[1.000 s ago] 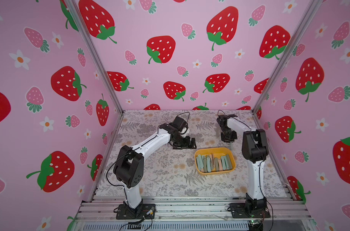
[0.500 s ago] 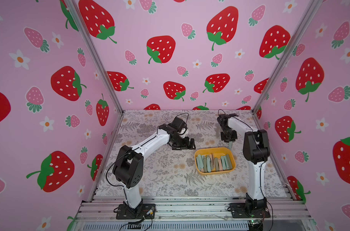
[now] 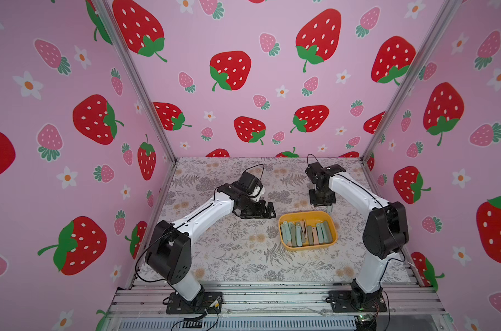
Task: Take the fruit knife out of the storage box
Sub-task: Pick up the fruit knife from the storage box.
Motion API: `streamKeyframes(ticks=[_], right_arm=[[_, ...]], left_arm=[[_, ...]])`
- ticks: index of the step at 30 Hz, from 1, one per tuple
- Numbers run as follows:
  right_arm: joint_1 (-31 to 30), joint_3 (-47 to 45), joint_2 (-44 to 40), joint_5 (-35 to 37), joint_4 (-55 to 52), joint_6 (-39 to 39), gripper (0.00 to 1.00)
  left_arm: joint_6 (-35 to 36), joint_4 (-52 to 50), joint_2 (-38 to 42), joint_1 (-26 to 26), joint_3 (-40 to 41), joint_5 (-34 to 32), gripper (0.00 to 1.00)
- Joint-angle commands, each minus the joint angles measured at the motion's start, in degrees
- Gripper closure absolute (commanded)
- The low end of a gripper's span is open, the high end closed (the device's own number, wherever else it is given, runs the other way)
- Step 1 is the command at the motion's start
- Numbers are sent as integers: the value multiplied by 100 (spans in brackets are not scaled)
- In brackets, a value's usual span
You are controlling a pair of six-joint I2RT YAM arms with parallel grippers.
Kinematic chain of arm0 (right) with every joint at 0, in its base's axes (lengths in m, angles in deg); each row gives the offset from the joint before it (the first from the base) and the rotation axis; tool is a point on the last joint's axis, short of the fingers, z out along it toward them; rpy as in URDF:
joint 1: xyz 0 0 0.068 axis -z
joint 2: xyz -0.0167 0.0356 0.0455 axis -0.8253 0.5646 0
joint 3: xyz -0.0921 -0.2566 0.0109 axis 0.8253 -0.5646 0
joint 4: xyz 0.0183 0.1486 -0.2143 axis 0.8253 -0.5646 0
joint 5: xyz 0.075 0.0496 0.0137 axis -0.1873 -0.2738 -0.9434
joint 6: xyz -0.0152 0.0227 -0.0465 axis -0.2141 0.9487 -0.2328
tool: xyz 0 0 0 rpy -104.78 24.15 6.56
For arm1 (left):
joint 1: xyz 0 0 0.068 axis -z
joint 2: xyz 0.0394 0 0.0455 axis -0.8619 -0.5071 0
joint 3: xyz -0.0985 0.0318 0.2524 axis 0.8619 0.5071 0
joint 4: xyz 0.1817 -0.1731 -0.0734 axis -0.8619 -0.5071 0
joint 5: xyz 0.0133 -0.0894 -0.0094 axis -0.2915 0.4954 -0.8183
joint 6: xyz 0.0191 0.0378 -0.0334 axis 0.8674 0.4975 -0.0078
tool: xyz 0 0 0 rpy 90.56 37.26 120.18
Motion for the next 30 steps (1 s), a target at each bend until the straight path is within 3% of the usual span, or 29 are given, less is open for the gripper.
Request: streamKeyframes(ticks=[1,10,22,30], right_arm=[[-267,-510,-198,-484,104,415,69],[-623,-1694,-291,-823,680,768,73],[-623,-2390,12,-987,1214,808,78],[-605,-2562,339,-989,1424,722,64]], left_arm=[[-117,65,304,-23,345,-121,1],[-383,146,920,6,987,-250,1],[-481,87,1139,63,1120,-377,1],[-498,90,1108,69,1119,-404,1]])
